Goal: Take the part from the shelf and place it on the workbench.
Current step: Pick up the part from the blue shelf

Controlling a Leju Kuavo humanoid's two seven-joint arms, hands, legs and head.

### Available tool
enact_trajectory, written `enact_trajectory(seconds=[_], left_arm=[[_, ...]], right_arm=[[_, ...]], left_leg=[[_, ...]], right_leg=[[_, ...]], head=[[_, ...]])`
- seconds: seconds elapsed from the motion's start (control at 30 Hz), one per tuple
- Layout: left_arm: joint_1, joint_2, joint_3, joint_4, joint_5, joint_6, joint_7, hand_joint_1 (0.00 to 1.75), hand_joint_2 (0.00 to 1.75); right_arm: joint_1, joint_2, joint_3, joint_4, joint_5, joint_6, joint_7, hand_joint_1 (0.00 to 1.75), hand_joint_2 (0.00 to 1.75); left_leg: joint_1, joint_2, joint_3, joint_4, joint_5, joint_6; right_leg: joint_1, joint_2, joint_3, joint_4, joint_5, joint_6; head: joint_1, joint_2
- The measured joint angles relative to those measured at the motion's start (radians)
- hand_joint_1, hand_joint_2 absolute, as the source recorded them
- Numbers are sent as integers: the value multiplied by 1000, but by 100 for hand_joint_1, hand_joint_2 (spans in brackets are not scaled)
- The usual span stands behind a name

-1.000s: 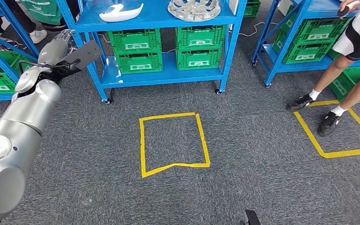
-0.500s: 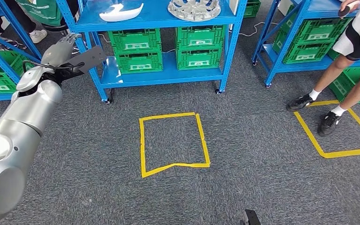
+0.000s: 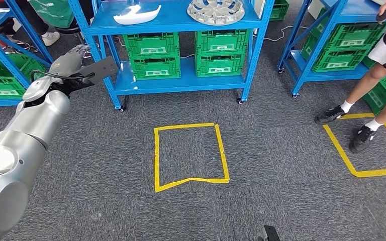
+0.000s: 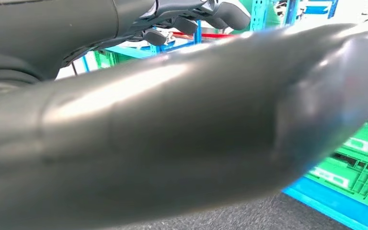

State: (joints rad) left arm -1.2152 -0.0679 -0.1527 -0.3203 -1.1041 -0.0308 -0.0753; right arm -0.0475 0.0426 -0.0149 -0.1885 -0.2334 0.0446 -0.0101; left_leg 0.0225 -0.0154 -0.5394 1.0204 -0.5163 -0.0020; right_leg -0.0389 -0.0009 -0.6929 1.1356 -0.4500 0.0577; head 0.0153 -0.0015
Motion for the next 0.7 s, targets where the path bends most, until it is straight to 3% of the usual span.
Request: enact_trajectory(seconds=[0.07,0.13,0.2,0.23,0.3,0.37,0.43,0.47,0.53,0.57,0.6,0.7], left_arm=[[0,2,0,1,2,0,4,0,0],[3,4,-1,1,3,1,8,0,0],[5,9,-2,0,4,2,9,0,0],[4,10,-2,-1,5,2,9,0,0],[5,14,-2,0,6,3,9,0,0],[12,17,-3,3,6,3,10,0,0],[17,22,-3,6,6,3,10,0,0],[18,25,-3,6,6,3,10,0,0],[21,34,-4,8,9,5,10,0,0],[23,39,-4,10,10,5,9,0,0],[25,43,-4,11,11,6,9,0,0],[22,45,-6,4,12,9,9,0,0]], right_arm=[[0,1,0,2,1,0,2,0,0],[1,1,0,3,2,-1,4,0,0],[3,1,0,3,2,-2,5,0,0],[3,1,0,4,3,-2,5,0,0],[2,1,0,4,3,-2,5,0,0],[4,1,0,4,3,-2,5,0,0],[8,1,0,4,3,-2,6,0,0],[9,1,0,4,3,-2,6,0,0],[10,5,0,4,4,-2,7,0,0],[9,7,0,5,4,-2,8,0,0],[8,9,0,5,5,-2,10,0,0],[4,8,0,5,6,-2,13,0,0]], left_leg=[[0,-2,-4,11,-16,-17],[-3,-4,-3,11,-22,-31],[-1,-2,-4,30,-19,-42],[-1,1,-21,65,-15,-45],[-1,7,-97,184,-25,-49],[-3,9,-183,280,-67,-48],[-7,9,-224,271,-76,-38],[-11,9,-224,224,-47,-29],[-28,8,-213,97,79,-2],[-36,7,-206,50,129,7],[-43,7,-201,21,160,13],[-41,3,-167,2,144,20]], right_leg=[[0,3,22,-69,9,-6],[3,3,26,-73,-14,-34],[3,4,42,-73,-22,-54],[3,6,55,-76,-29,-61],[4,8,82,-84,-44,-71],[7,9,111,-90,-64,-76],[13,10,145,-91,-90,-78],[17,11,165,-92,-104,-78],[21,12,197,-96,-131,-75],[21,14,208,-100,-143,-71],[21,15,220,-106,-151,-66],[23,14,234,-87,-137,-48]], head=[[4,0],[3,0],[-2,0],[-4,0],[-7,0],[-8,0],[-8,0],[-8,0],[-7,0],[-7,0],[-8,0],[-10,0]])
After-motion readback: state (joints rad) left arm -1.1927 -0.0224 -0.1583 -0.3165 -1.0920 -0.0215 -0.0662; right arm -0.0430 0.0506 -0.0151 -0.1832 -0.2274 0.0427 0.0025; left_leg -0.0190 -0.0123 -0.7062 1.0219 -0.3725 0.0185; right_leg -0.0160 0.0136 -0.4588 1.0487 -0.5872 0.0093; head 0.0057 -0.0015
